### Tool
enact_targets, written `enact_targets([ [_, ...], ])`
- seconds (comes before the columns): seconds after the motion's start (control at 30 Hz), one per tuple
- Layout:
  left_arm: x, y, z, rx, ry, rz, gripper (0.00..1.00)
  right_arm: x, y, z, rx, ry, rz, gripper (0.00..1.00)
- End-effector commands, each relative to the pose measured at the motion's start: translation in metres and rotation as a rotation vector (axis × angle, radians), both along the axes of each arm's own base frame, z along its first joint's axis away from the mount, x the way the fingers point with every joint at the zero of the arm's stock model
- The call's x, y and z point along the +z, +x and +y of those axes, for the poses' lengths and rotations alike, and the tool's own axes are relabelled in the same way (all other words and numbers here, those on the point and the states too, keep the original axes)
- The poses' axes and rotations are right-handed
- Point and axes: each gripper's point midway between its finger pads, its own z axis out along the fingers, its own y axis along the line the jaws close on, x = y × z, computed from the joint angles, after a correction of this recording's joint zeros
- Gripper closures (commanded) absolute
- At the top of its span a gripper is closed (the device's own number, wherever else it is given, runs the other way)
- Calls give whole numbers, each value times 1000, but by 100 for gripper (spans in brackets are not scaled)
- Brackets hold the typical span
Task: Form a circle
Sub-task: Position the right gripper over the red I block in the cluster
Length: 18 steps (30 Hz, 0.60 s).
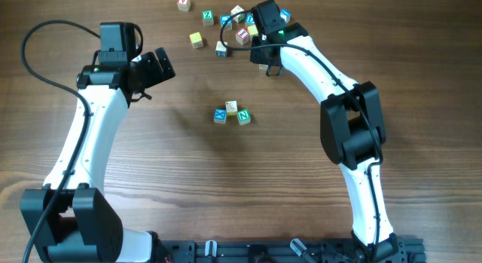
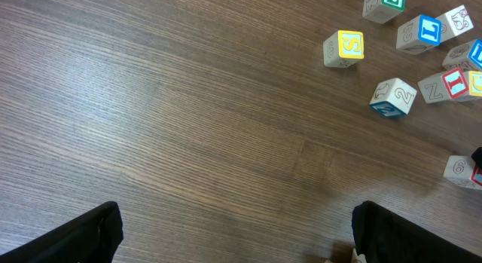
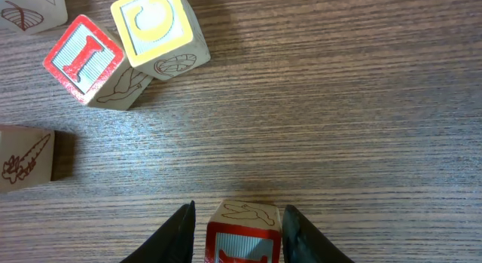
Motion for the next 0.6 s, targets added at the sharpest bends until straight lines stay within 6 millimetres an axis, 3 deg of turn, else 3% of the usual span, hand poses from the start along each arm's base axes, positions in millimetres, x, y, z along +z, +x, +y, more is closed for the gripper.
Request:
enact_targets([
  [0.0,-1,1,3,16,3,0,0,21,2,-1,-4,-5,-39,67],
  [0.1,-1,1,3,16,3,0,0,21,2,-1,-4,-4,-39,74],
  [0.23,-1,1,3,16,3,0,0,23,0,-2,-4,-8,-31,74],
  [0.37,-1,1,3,16,3,0,0,20,-5,-5,-3,-18,-9,54],
  [0.57,-1,1,3,16,3,0,0,16,-11,0,5,9,24,41],
])
